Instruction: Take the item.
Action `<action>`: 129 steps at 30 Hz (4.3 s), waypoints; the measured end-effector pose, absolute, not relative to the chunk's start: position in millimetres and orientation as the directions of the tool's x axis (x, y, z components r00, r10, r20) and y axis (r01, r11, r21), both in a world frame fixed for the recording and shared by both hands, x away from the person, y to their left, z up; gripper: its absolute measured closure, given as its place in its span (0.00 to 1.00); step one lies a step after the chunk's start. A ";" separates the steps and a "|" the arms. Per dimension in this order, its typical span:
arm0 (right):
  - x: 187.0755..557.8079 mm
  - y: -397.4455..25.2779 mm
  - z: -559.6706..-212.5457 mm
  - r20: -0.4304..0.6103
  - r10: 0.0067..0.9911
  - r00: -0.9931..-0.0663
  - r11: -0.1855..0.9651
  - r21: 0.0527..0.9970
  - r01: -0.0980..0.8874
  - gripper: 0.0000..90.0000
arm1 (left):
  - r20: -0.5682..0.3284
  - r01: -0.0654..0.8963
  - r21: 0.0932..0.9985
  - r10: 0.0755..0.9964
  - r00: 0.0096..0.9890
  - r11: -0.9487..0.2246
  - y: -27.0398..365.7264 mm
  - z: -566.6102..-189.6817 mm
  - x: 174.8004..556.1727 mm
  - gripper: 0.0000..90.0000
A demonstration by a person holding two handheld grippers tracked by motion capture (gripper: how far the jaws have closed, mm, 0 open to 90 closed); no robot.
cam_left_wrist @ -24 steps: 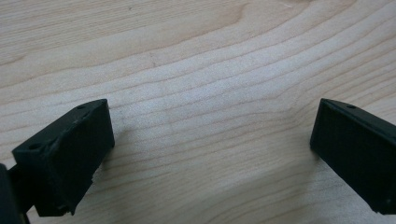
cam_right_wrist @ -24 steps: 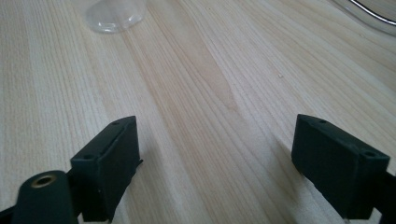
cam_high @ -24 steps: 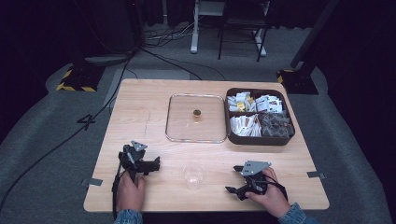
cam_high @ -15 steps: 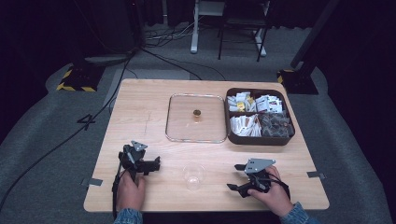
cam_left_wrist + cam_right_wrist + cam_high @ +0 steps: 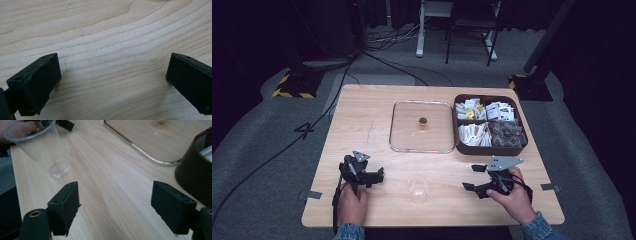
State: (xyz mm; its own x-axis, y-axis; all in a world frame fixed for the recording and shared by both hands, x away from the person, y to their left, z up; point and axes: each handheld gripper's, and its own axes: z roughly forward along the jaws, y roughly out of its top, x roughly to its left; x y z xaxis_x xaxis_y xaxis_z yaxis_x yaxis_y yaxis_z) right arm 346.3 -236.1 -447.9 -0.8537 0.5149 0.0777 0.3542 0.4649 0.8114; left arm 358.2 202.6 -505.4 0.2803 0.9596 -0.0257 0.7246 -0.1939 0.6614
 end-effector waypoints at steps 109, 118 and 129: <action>492.8 -354.8 -445.6 -0.118 0.850 -0.513 0.433 0.710 0.555 0.79 | -0.026 0.727 0.662 0.964 0.263 -0.180 199.8 -505.4 358.9 0.00; 488.2 -354.3 -438.0 -0.134 0.848 -0.513 0.434 0.732 0.526 0.83 | -0.026 0.727 0.662 0.964 0.263 -0.180 199.8 -505.4 358.9 0.00; 470.7 -355.5 -418.4 -0.100 0.844 -0.526 0.391 0.786 0.478 0.87 | -0.026 0.727 0.662 0.964 0.263 -0.180 199.8 -505.4 358.9 0.00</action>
